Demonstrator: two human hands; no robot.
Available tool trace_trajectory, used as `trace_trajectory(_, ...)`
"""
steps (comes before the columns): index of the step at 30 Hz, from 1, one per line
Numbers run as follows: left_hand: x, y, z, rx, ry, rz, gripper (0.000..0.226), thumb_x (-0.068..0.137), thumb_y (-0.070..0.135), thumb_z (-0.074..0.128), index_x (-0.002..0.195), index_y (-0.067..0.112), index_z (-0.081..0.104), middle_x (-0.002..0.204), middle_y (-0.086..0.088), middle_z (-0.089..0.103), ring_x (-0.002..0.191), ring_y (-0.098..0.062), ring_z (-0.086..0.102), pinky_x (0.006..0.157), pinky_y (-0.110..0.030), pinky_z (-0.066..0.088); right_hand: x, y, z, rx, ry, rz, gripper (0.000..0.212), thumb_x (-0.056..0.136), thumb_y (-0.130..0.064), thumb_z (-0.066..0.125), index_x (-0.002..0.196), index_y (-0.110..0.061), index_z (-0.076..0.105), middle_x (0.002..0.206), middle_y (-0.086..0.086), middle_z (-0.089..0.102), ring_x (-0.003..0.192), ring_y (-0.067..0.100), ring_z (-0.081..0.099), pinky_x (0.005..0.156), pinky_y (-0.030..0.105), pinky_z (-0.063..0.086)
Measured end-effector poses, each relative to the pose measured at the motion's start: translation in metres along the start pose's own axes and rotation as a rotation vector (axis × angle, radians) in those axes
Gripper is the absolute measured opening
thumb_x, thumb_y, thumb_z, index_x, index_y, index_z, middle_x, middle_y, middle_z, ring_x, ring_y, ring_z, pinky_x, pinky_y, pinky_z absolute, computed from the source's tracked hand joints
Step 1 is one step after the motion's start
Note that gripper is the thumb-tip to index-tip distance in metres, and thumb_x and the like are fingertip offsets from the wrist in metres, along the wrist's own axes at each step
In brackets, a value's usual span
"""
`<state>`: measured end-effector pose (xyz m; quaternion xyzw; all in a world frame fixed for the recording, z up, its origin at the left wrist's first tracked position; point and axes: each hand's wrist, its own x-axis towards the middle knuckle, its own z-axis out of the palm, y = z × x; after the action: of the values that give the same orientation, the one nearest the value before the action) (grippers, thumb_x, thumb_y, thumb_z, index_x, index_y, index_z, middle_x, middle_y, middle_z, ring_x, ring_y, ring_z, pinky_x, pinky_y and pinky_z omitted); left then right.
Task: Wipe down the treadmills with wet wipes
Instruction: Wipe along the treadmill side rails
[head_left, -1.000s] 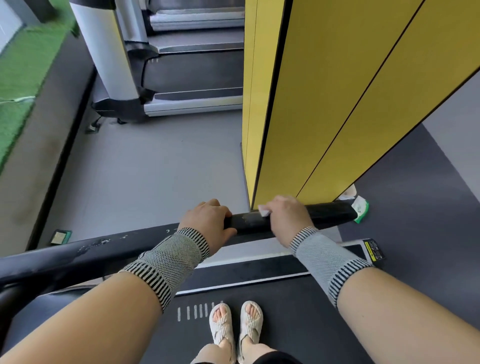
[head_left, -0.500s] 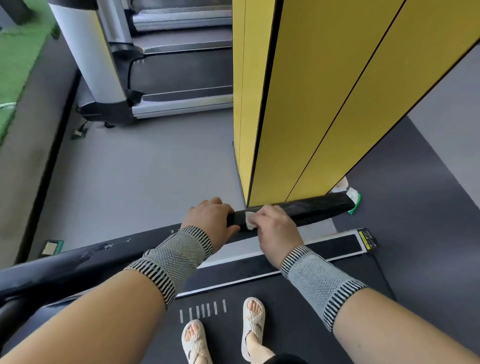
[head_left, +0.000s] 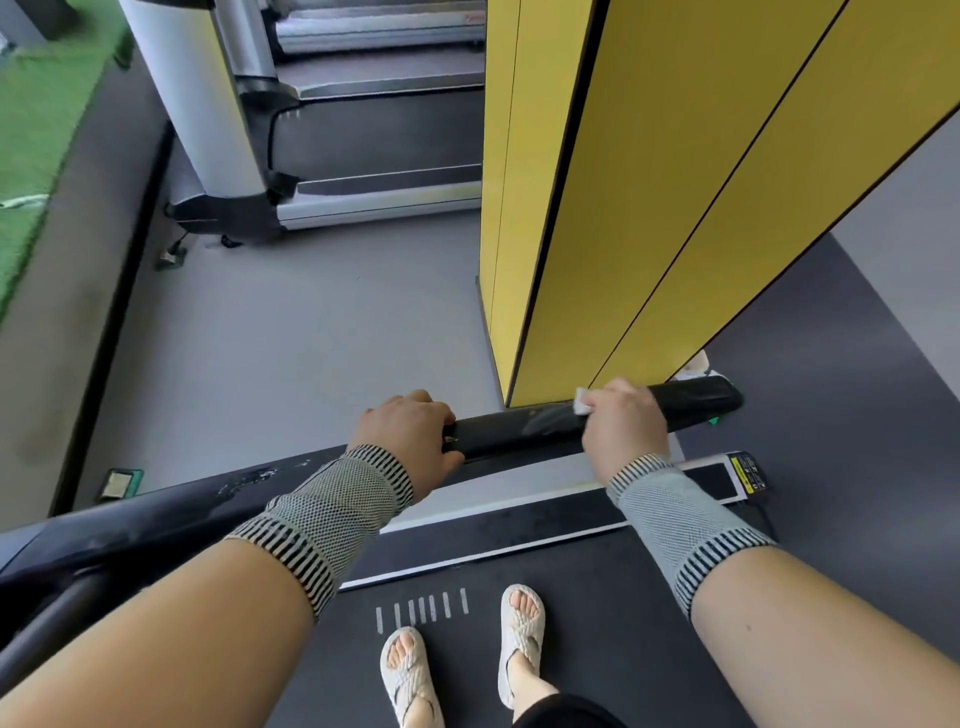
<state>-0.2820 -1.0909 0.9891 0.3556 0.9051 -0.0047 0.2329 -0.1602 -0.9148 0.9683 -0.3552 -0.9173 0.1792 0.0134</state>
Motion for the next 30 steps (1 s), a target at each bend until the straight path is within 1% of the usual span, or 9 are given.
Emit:
trace_trajectory(3,0.001,0.000,0.001,-0.008,-0.002,0.010,0.045,0.087,0.048,0.058,0.128,0.029,0.055,0.119,0.005,0.053,0.109,-0.017,0.053,0.094,-0.036,0.046,-0.010,-0.024,0.005,-0.041,-0.144,-0.242,0.028,0.092,-0.002,0.051,0.113,-0.012,0.067,0.102,0.003,0.060,0.096,0.017,0.048,0.085,0.024,0.042)
trace_trajectory(8,-0.003,-0.002,0.003,-0.047,0.025,0.016,0.044,0.088,0.047,0.058,0.127,0.027,0.055,0.118,0.004,0.053,0.109,-0.018,0.051,0.094,-0.036,0.046,0.012,-0.016,-0.005,-0.130,-0.089,0.037,0.022,0.090,-0.007,0.055,0.107,-0.009,0.068,0.095,0.005,0.054,0.089,0.021,0.048,0.074,0.026,0.039)
trace_trajectory(12,-0.003,-0.003,0.004,-0.062,0.027,0.020,0.045,0.087,0.047,0.058,0.127,0.027,0.055,0.118,0.004,0.053,0.110,-0.018,0.051,0.094,-0.036,0.046,-0.001,-0.046,0.008,-0.090,-0.255,-0.289,0.032,0.090,0.001,0.047,0.110,-0.013,0.068,0.104,0.005,0.059,0.098,0.022,0.051,0.078,0.026,0.040)
trace_trajectory(16,-0.004,-0.003,0.005,-0.084,0.035,0.027,0.045,0.088,0.046,0.058,0.128,0.027,0.054,0.119,0.004,0.052,0.111,-0.018,0.050,0.095,-0.036,0.045,0.017,-0.017,-0.005,-0.175,-0.141,0.040,0.025,0.092,-0.007,0.052,0.111,-0.010,0.066,0.103,0.006,0.059,0.090,0.021,0.050,0.077,0.027,0.042)
trace_trajectory(21,-0.001,-0.005,0.006,-0.089,0.031,0.027,0.045,0.087,0.047,0.059,0.127,0.027,0.055,0.118,0.003,0.052,0.110,-0.018,0.050,0.096,-0.036,0.044,-0.008,-0.056,0.014,-0.035,-0.236,-0.304,0.030,0.092,-0.003,0.048,0.112,-0.016,0.067,0.105,0.001,0.058,0.099,0.018,0.048,0.083,0.024,0.038)
trace_trajectory(25,-0.002,-0.005,0.006,-0.107,0.045,0.032,0.044,0.087,0.046,0.059,0.126,0.026,0.056,0.117,0.004,0.053,0.110,-0.017,0.050,0.094,-0.034,0.045,0.002,-0.018,0.006,-0.044,-0.063,0.021,0.030,0.091,-0.002,0.049,0.111,-0.013,0.068,0.097,0.002,0.055,0.096,0.019,0.047,0.080,0.025,0.039)
trace_trajectory(27,-0.002,-0.005,0.007,-0.117,0.052,0.033,0.044,0.086,0.046,0.060,0.125,0.025,0.057,0.115,0.004,0.053,0.109,-0.017,0.050,0.093,-0.034,0.045,-0.018,-0.036,0.015,0.007,-0.046,-0.109,0.033,0.089,0.003,0.046,0.105,-0.014,0.069,0.093,-0.001,0.050,0.097,0.018,0.045,0.077,0.023,0.034)
trace_trajectory(29,-0.001,-0.006,0.007,-0.109,0.053,0.030,0.044,0.086,0.046,0.061,0.125,0.026,0.057,0.115,0.005,0.053,0.109,-0.017,0.050,0.093,-0.034,0.045,-0.034,-0.044,0.027,0.037,-0.096,-0.314,0.034,0.088,0.006,0.048,0.104,-0.015,0.069,0.093,-0.001,0.054,0.096,0.017,0.047,0.081,0.024,0.040)
trace_trajectory(30,-0.001,-0.005,0.006,-0.105,0.052,0.030,0.043,0.086,0.047,0.060,0.125,0.027,0.057,0.115,0.005,0.053,0.109,-0.017,0.050,0.092,-0.033,0.045,-0.033,-0.038,0.024,0.052,-0.085,-0.303,0.033,0.088,0.006,0.050,0.105,-0.014,0.070,0.096,0.001,0.058,0.096,0.018,0.049,0.083,0.026,0.043)
